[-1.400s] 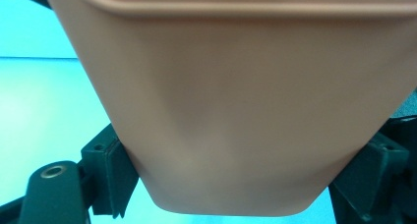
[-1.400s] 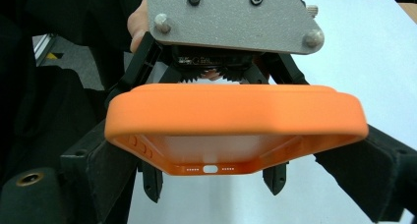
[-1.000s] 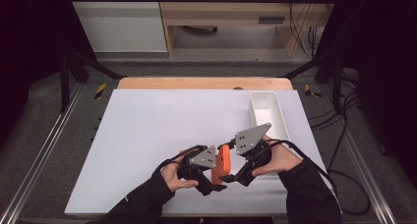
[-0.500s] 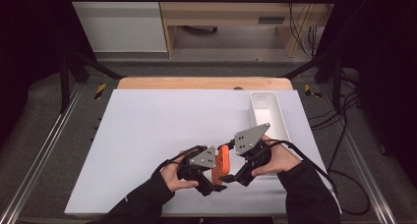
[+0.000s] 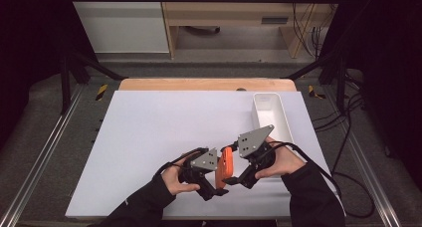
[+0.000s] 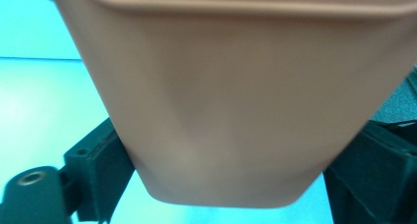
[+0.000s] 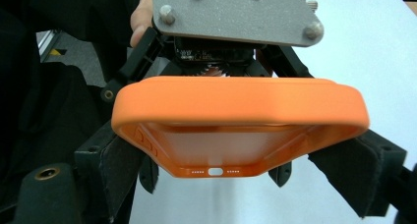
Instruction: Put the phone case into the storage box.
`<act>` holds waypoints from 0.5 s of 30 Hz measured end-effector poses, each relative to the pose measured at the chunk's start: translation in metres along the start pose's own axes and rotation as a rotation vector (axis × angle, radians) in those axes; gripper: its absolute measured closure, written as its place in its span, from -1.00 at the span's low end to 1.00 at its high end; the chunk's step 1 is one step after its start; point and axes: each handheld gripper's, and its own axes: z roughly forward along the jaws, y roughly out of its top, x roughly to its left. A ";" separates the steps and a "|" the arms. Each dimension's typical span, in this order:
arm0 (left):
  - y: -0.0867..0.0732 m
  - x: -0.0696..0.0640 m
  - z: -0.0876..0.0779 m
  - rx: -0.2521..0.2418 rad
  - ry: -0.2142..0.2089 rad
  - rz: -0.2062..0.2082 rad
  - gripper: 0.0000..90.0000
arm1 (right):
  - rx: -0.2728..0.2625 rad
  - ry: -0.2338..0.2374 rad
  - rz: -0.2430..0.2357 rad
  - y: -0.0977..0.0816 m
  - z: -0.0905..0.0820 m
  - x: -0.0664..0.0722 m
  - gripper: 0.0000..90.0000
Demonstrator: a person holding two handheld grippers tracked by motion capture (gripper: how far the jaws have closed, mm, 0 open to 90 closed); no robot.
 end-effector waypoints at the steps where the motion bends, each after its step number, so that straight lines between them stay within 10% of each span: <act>1: -0.001 0.000 -0.001 -0.002 0.002 -0.004 -0.89 | 0.000 0.002 0.000 0.000 -0.001 0.000 -0.65; 15: -0.024 0.006 -0.032 -0.042 0.110 -0.076 -0.95 | 0.007 -0.048 0.005 0.001 -0.010 -0.001 -0.65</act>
